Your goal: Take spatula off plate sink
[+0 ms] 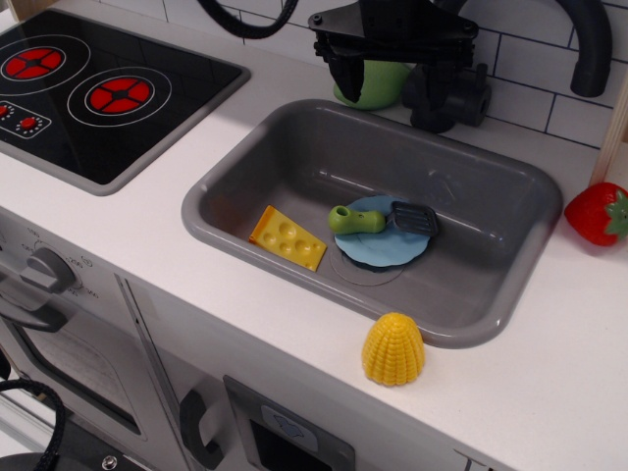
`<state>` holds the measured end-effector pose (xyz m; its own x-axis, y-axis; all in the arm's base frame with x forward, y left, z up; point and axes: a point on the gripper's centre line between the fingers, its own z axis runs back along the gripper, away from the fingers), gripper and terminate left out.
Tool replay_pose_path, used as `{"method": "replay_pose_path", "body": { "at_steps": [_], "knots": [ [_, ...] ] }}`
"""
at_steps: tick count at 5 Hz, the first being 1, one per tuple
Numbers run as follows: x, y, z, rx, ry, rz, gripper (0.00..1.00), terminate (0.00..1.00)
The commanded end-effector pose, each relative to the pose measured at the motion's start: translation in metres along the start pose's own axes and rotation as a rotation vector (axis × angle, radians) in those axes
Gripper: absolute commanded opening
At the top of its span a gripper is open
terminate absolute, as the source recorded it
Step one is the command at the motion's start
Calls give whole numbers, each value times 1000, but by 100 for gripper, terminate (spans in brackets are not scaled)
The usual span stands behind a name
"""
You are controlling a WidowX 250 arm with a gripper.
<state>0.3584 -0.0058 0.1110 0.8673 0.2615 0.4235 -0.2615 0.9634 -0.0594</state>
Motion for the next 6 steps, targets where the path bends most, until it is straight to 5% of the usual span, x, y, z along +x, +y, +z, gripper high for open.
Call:
{"method": "replay_pose_path", "body": {
  "at_steps": [1, 3, 4, 6],
  "knots": [
    [0, 0, 0, 0, 0, 0, 100, 0],
    [-13, 11, -16, -55, 135, -399, 100, 0],
    [-17, 12, -29, -138, 217, -618, 100, 0],
    [-25, 15, -55, -172, 219, -762, 100, 0]
  ]
}}
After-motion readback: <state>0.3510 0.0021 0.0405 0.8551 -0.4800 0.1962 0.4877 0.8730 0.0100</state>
